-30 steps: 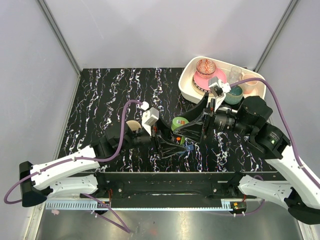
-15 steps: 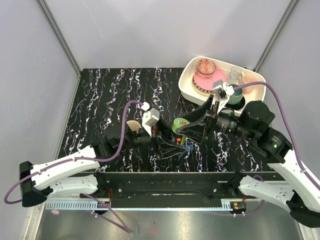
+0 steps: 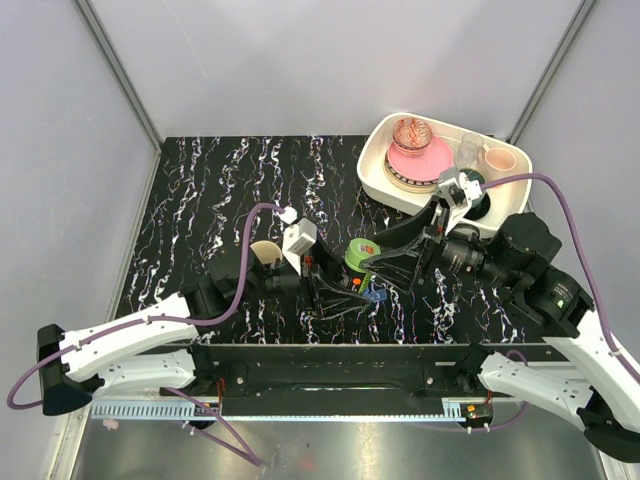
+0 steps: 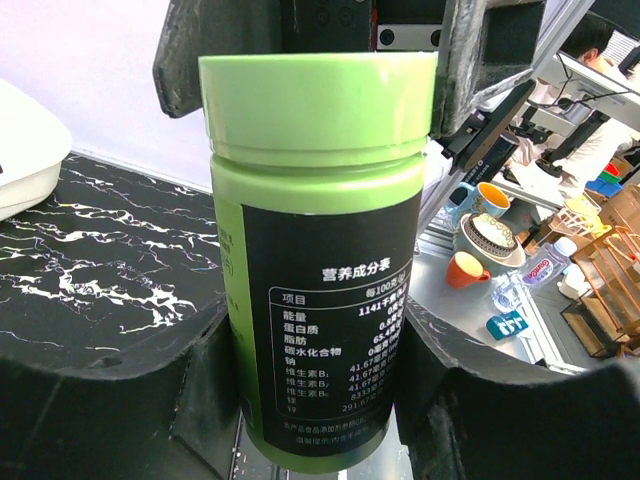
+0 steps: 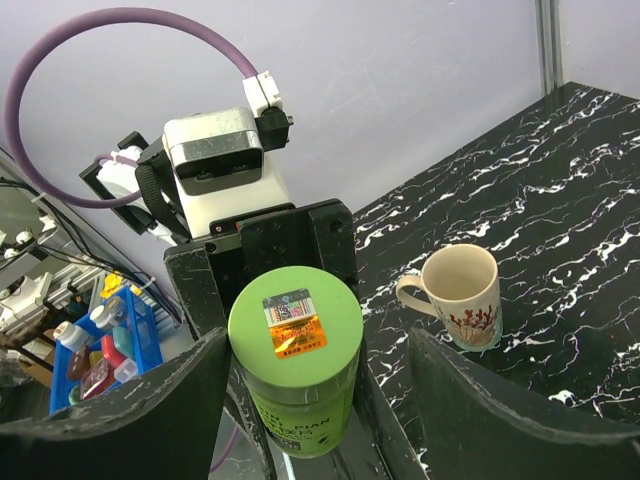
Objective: Sort the pills into containers
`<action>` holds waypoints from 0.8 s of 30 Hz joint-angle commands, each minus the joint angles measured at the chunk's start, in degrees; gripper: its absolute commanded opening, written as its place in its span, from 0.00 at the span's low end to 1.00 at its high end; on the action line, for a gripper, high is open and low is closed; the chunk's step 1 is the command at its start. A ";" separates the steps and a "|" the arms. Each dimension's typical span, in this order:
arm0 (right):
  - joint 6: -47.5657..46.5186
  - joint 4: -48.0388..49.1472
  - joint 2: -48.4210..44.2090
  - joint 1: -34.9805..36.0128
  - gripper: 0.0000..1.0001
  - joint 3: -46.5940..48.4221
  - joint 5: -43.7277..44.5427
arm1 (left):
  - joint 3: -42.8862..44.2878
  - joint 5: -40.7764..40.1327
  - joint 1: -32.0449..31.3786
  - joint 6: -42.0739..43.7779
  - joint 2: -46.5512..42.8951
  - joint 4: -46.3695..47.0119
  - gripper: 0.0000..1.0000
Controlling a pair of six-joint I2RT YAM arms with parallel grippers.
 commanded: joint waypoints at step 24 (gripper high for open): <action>-4.05 -3.80 -4.69 0.20 0.78 0.80 10.97 | -1.99 -2.63 -0.20 1.22 -4.09 5.89 0.00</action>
